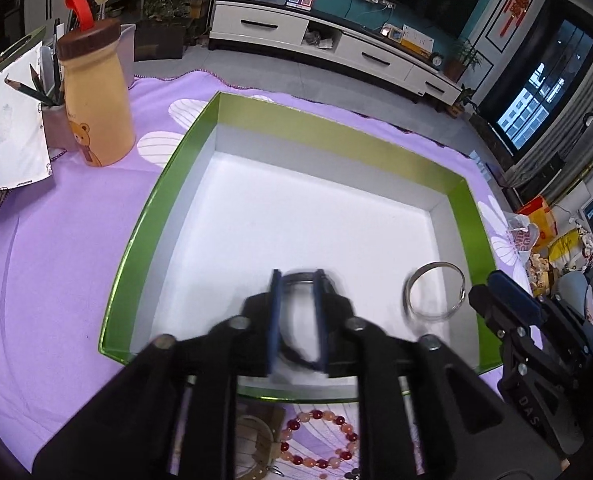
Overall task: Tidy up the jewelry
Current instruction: 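Carry both items into the green box and open both tools, then grasp the white watch with the left tool while the right tool grasps the green jade pendant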
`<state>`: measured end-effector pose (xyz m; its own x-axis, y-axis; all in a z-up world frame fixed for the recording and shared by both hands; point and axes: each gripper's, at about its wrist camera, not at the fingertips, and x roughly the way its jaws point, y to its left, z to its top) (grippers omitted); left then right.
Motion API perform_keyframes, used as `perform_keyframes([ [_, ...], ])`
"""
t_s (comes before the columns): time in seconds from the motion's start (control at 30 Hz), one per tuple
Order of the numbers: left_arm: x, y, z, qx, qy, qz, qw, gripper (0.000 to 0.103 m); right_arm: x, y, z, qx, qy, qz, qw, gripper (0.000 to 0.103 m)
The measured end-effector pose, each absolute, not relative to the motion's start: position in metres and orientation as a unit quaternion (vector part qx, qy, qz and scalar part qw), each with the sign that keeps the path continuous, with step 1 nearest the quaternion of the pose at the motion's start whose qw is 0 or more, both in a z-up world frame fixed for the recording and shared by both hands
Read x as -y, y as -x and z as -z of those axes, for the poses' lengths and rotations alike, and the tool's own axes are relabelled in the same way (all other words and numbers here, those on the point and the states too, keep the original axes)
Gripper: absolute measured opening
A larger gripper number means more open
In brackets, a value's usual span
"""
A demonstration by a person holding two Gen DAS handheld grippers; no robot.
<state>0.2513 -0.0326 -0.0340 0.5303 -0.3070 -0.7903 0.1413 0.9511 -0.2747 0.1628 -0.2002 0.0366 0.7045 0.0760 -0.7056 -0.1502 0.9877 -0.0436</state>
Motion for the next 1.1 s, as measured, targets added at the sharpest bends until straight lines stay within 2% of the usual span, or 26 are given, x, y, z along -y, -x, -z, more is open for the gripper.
perform_keyframes([
  [0.1, 0.028, -0.243, 0.027, -0.461, 0.095, 0.135, 0.872, 0.038, 0.204, -0.152, -0.044, -0.369, 0.049, -0.056, 0.926, 0.028],
  [0.13, 0.026, -0.241, 0.025, -0.46, 0.1, 0.139, 0.871, 0.05, 0.205, -0.148, -0.047, -0.367, 0.045, -0.055, 0.927, 0.034],
  [0.17, 0.024, -0.238, 0.022, -0.457, 0.104, 0.143, 0.872, 0.055, 0.207, -0.143, -0.05, -0.364, 0.04, -0.055, 0.929, 0.042],
  [0.23, 0.022, -0.233, 0.015, -0.451, 0.106, 0.148, 0.874, 0.058, 0.211, -0.133, -0.054, -0.359, 0.029, -0.054, 0.931, 0.048],
  [0.3, 0.021, -0.226, 0.01, -0.449, 0.109, 0.154, 0.873, 0.062, 0.214, -0.12, -0.058, -0.357, 0.02, -0.06, 0.932, 0.049],
  [0.43, 0.017, -0.21, 0.001, -0.444, 0.114, 0.168, 0.873, 0.076, 0.216, -0.101, -0.062, -0.361, 0.009, -0.073, 0.93, 0.056],
  [0.83, -0.007, -0.173, -0.003, -0.453, 0.116, 0.154, 0.87, 0.077, 0.221, -0.059, -0.053, -0.383, -0.018, -0.096, 0.919, 0.056],
  [1.1, -0.02, -0.143, 0.02, -0.471, 0.117, 0.138, 0.863, 0.077, 0.231, -0.038, -0.031, -0.409, -0.038, -0.092, 0.907, 0.056],
])
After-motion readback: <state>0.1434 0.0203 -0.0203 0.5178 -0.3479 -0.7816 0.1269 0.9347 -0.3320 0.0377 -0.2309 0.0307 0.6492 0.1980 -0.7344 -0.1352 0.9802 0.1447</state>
